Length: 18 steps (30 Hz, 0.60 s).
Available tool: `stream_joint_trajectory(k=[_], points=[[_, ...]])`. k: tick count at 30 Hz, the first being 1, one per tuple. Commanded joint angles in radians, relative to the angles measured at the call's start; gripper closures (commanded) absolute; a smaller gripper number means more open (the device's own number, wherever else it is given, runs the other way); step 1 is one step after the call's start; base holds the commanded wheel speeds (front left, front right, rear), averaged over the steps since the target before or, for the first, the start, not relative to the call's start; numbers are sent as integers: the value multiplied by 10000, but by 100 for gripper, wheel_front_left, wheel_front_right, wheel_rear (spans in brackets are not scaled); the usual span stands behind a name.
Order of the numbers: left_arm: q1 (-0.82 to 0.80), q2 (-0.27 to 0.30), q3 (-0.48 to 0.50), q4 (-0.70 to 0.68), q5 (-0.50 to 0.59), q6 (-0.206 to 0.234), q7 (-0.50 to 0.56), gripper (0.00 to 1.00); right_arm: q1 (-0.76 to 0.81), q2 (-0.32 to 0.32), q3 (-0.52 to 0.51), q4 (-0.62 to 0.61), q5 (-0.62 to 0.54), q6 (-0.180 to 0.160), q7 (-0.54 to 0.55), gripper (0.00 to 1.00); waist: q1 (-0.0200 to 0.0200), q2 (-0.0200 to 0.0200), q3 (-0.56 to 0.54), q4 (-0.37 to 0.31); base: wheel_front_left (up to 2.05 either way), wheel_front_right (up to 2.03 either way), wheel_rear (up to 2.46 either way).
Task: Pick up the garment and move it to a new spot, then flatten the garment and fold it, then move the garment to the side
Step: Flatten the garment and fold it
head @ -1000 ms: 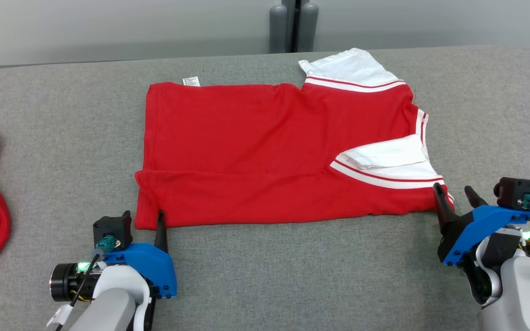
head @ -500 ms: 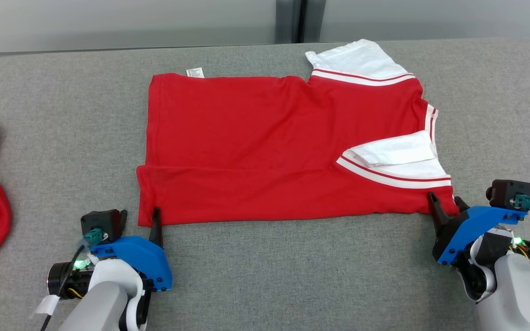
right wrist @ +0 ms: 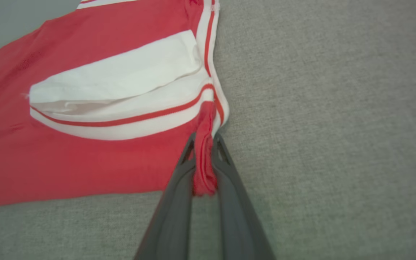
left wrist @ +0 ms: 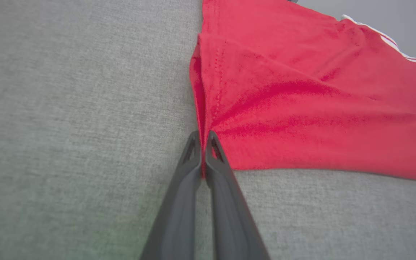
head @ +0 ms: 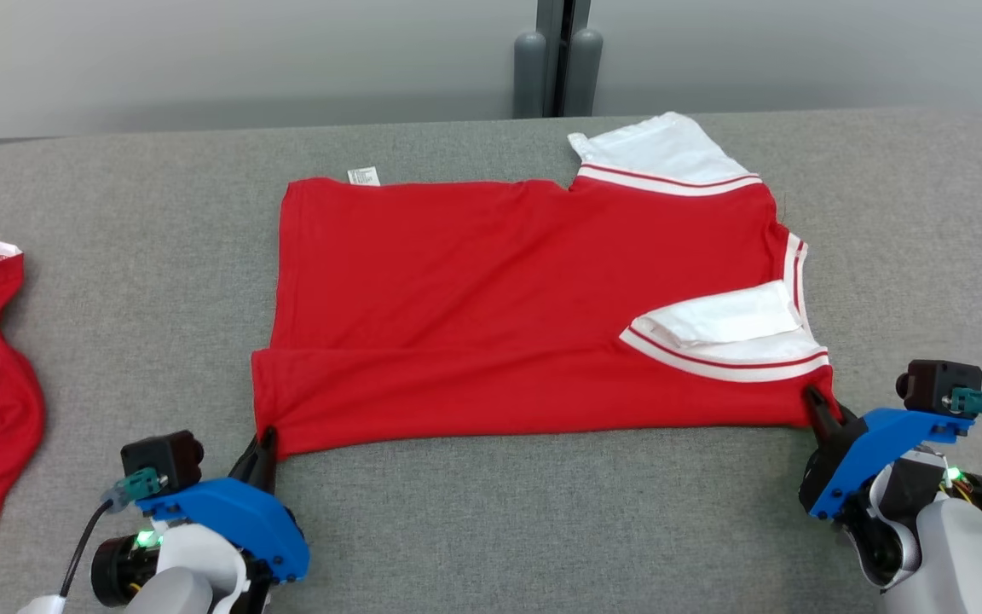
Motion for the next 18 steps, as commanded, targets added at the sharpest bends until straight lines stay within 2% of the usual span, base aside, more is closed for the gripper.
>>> stream_joint_trajectory(k=[1, 8, 16, 17, 18], points=[[391, 226, 100, -318, -47, 146, -51, 100, 355, -38, -8, -322, 161, 0, 110, 100, -1, 0, -229, -73, 0, 0, 0], [1749, 991, -46, -2016, 48, 785, 607, 100, 1800, -51, -80, -1903, 518, 0, 904, 100, -1, 0, -694, -161, 0, 0, 0], [3281, 1297, -72, -4001, -231, 2033, 1613, 100, 3476, -41, -5, -3757, 1214, 1, 1992, 100, -1, 0, -837, -165, 0, 0, 0], [3336, 1322, -17, -4186, -263, 2144, 1661, 90, 3595, -46, 11, -3927, 1296, 1, 2035, 100, -1, 0, -841, -152, 0, 0, 0], [3336, 1322, -17, -4186, -263, 2144, 1661, 90, 3595, -46, 11, -3927, 1296, 1, 2035, 100, -1, 0, -841, -152, 0, 0, 0]])
